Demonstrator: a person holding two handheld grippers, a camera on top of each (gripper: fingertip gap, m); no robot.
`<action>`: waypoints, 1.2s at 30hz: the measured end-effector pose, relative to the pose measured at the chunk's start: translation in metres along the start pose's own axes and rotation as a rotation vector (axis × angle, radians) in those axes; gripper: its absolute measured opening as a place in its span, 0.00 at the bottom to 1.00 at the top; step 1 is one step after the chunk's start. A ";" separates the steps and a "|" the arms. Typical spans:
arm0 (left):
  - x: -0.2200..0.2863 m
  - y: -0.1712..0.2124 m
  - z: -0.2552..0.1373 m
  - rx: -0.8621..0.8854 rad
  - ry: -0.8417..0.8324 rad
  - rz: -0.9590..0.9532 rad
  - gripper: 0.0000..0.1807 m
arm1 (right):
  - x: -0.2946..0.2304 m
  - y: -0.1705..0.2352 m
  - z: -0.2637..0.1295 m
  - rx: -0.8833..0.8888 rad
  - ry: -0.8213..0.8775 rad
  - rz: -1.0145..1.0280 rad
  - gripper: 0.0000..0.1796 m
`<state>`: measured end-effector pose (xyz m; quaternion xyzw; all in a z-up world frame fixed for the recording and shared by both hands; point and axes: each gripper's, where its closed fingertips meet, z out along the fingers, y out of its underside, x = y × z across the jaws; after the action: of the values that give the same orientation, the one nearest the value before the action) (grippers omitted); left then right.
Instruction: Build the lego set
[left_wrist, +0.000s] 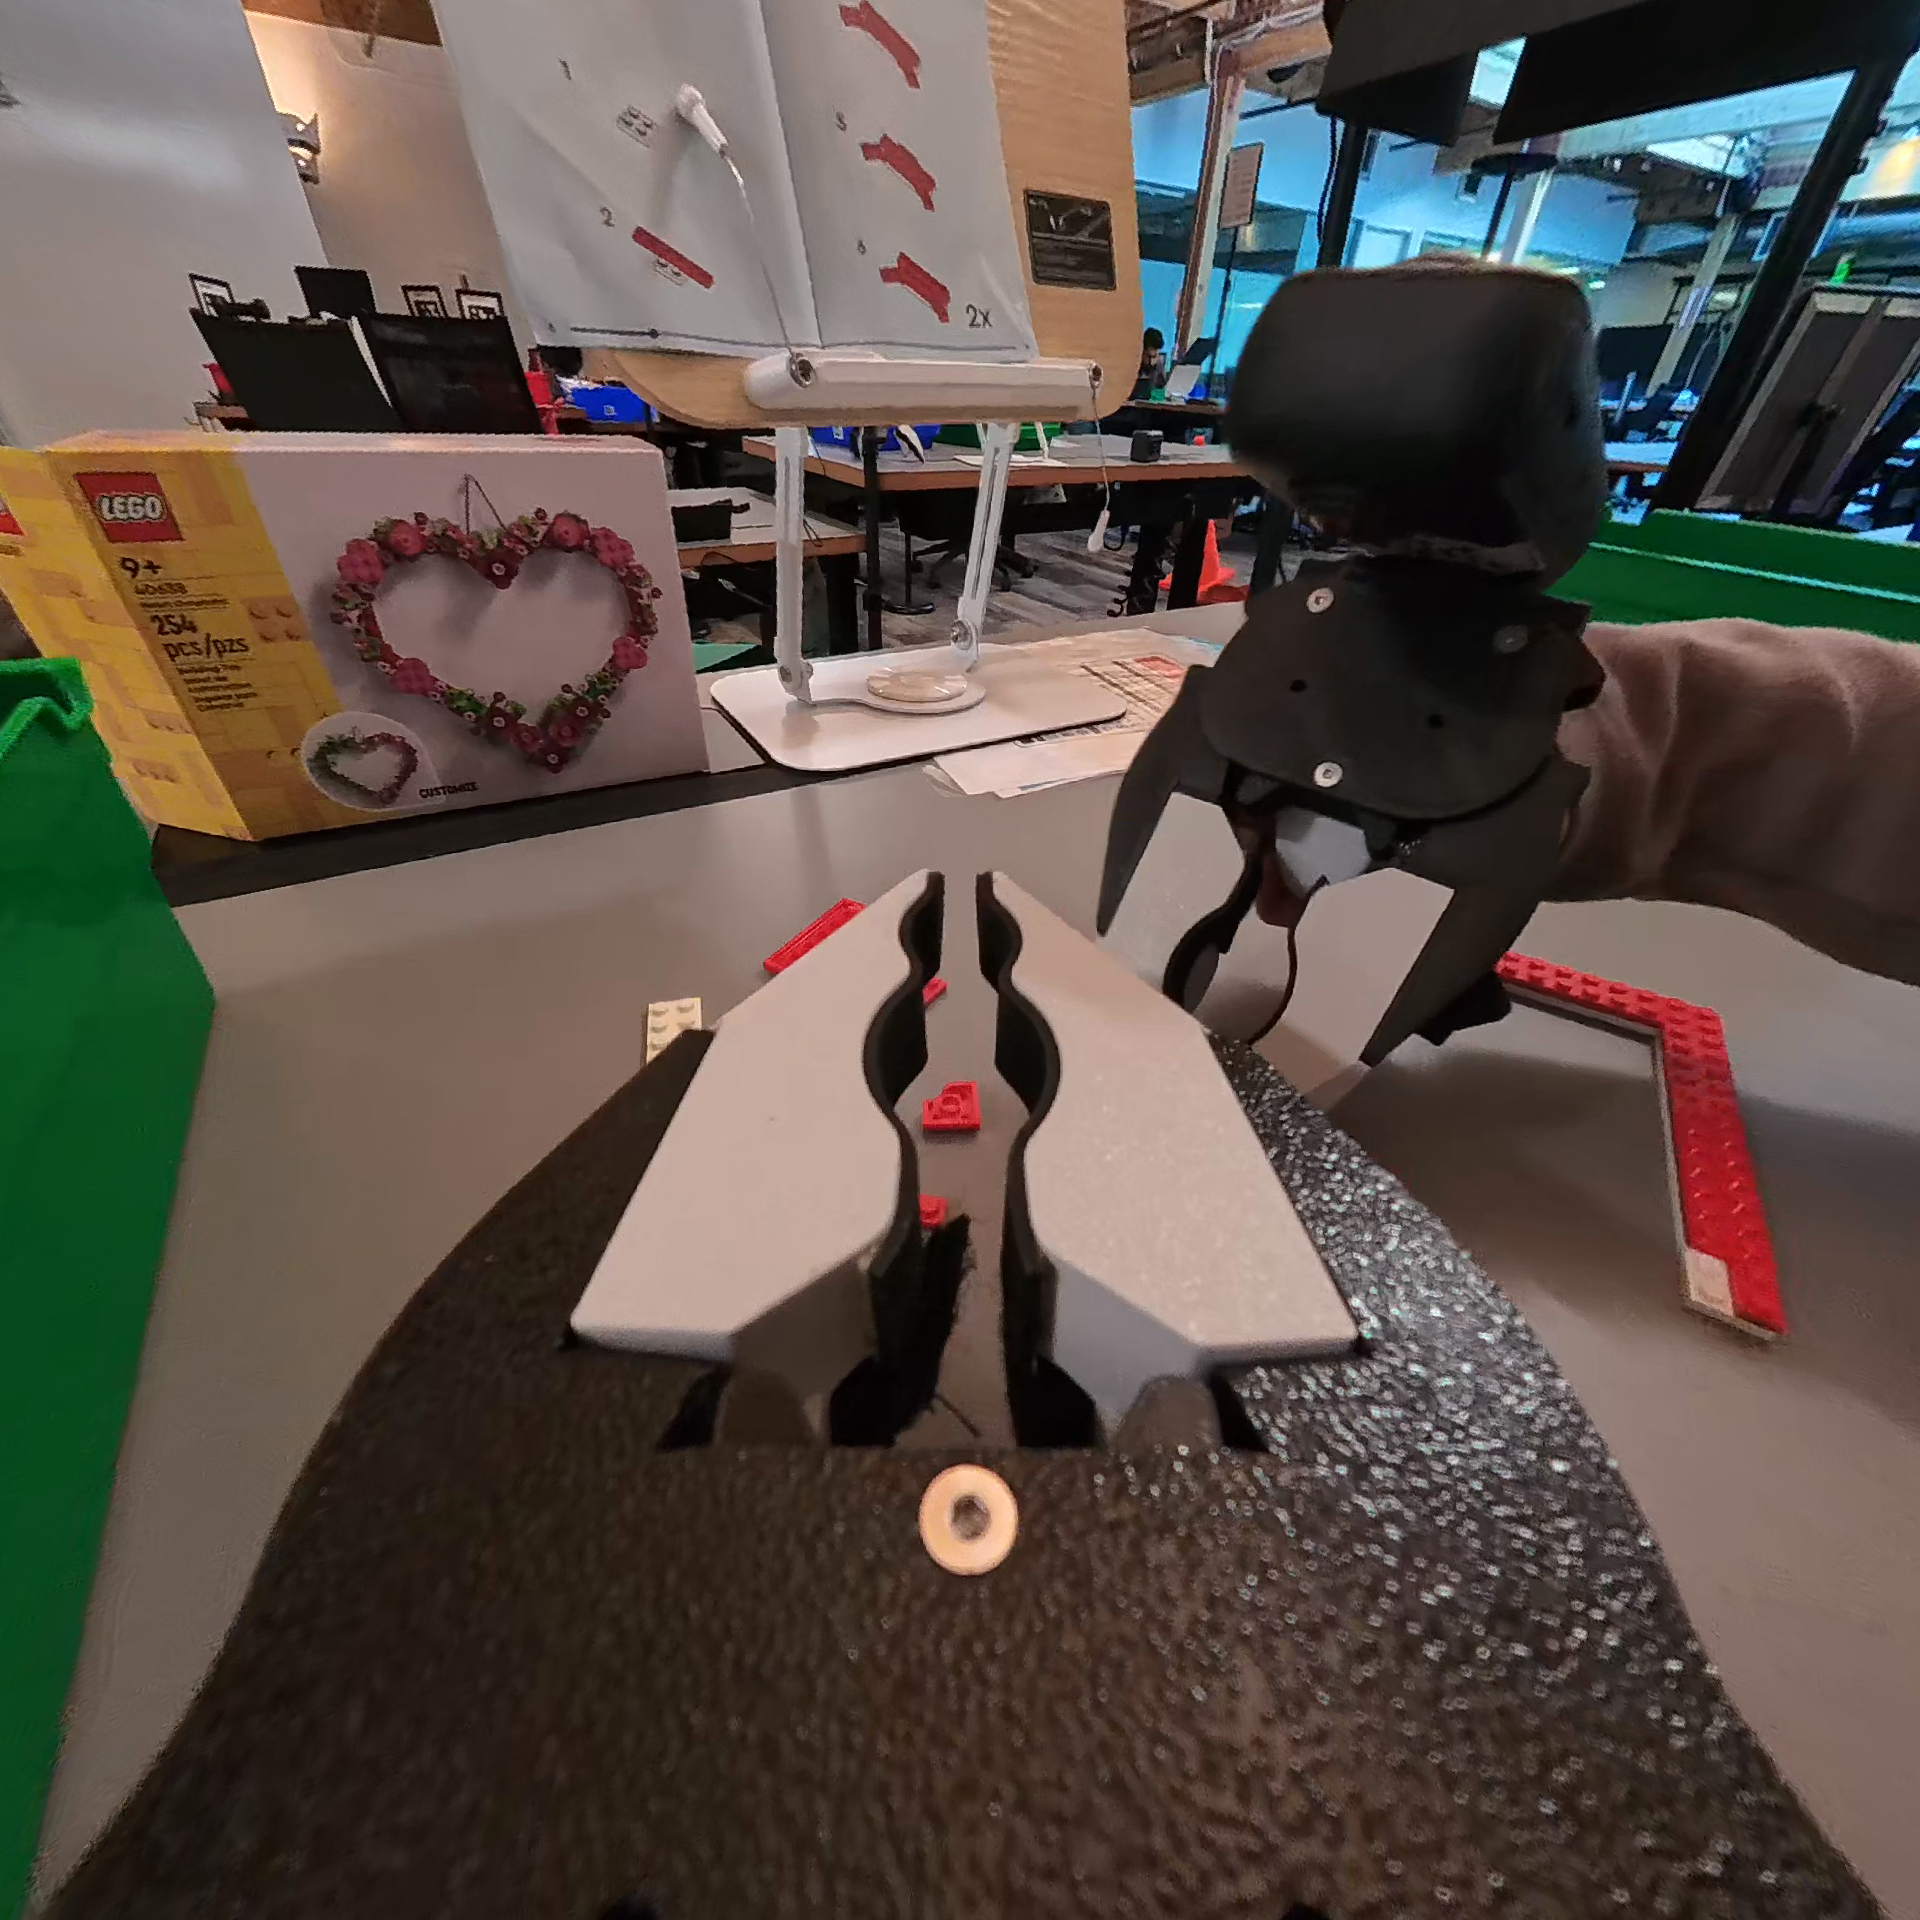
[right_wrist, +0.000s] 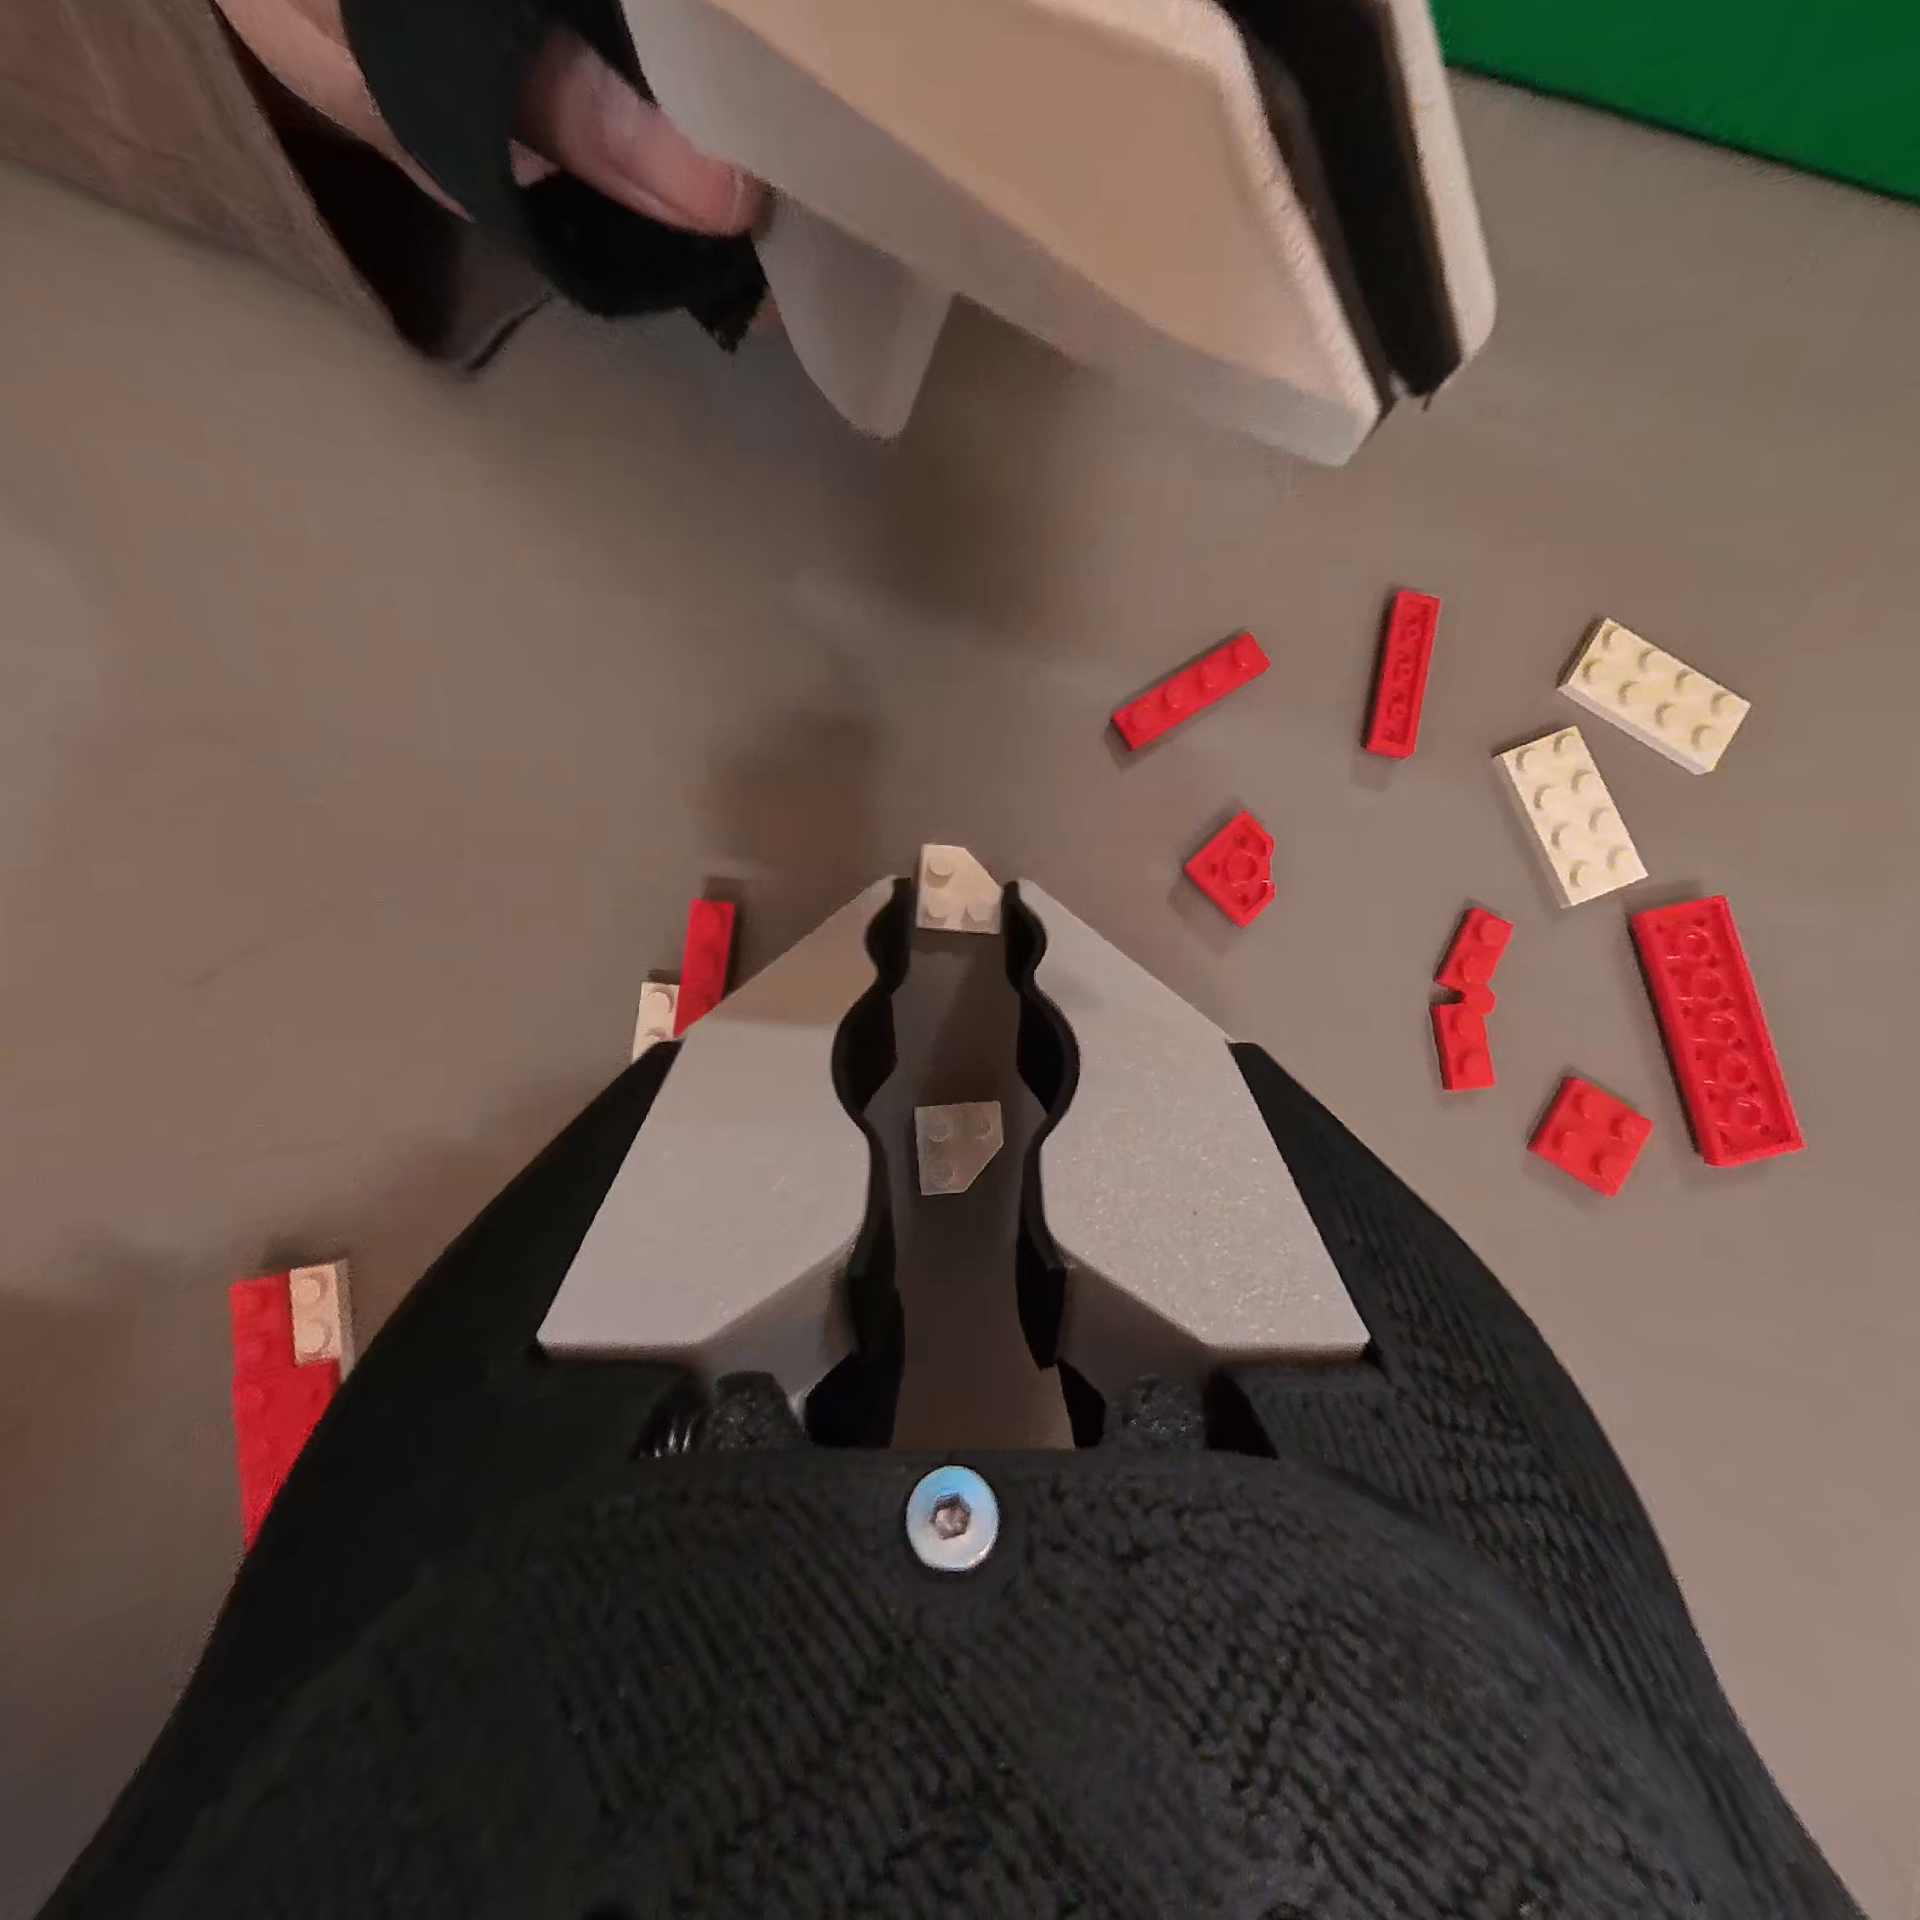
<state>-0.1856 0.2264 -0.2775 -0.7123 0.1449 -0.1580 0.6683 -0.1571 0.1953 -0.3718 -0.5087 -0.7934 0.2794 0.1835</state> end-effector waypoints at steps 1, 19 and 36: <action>-0.001 -0.001 0.000 0.004 0.000 -0.007 0.02 | 0.000 0.000 0.000 -0.002 0.004 -0.001 0.08; -0.002 -0.008 -0.003 0.037 -0.004 -0.030 0.01 | -0.070 -0.010 -0.026 0.081 0.168 0.141 0.08; 0.002 -0.003 -0.001 0.016 0.013 -0.016 0.01 | -0.088 -0.003 -0.001 0.070 0.185 0.166 0.13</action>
<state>-0.1839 0.2246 -0.2739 -0.7070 0.1423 -0.1690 0.6719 -0.1222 0.1143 -0.3695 -0.5896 -0.7180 0.2728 0.2500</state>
